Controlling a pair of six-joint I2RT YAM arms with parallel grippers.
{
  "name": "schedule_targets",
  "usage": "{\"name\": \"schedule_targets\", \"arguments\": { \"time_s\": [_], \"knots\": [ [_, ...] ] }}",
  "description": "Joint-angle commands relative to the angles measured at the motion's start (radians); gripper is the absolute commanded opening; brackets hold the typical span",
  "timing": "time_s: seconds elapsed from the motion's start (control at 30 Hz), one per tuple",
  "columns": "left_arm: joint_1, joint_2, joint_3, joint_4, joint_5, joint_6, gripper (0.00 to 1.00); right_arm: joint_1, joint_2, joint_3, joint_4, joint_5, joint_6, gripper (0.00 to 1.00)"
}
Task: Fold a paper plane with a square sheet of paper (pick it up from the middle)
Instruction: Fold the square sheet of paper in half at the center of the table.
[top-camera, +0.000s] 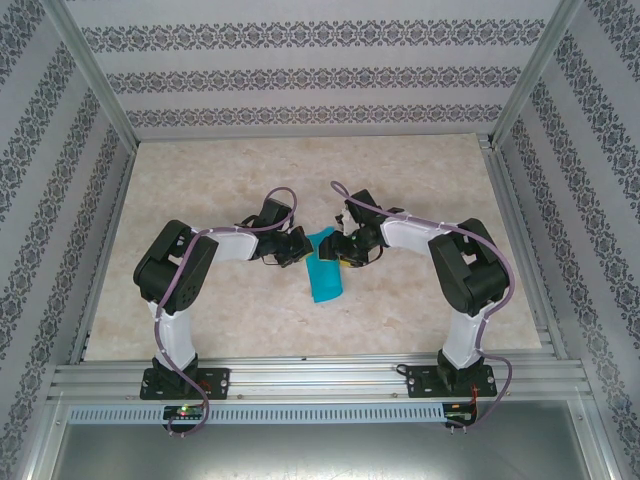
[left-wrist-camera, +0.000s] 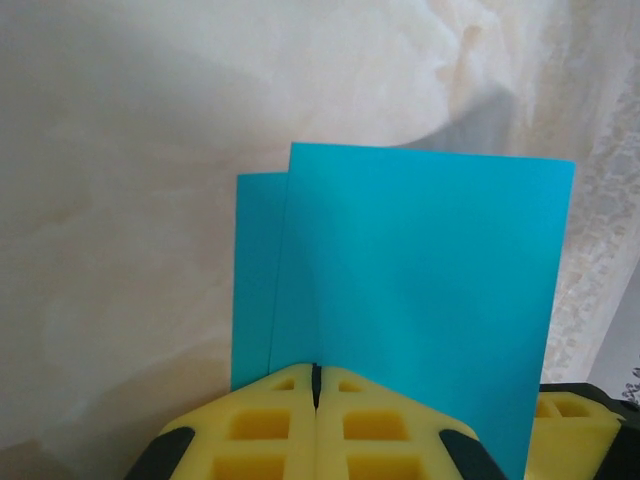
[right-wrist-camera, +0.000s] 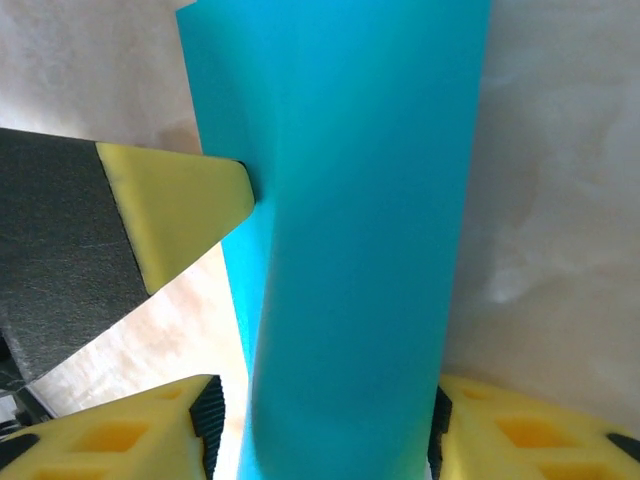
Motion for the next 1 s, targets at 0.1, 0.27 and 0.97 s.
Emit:
{"name": "schedule_targets", "arguments": {
  "time_s": [0.1, 0.27, 0.97],
  "knots": [
    [-0.014, 0.035, 0.013, -0.117, -0.009, 0.081, 0.0, -0.026, -0.029, 0.049, -0.107, 0.034, -0.05, 0.6],
    [-0.013, 0.035, 0.051, -0.174, -0.006, 0.154, 0.0, -0.044, 0.036, 0.085, -0.12, -0.033, -0.096, 0.59],
    [-0.013, -0.043, 0.117, -0.215, -0.02, 0.164, 0.16, -0.076, 0.144, 0.116, -0.158, -0.063, -0.19, 0.37]
  ]
}}
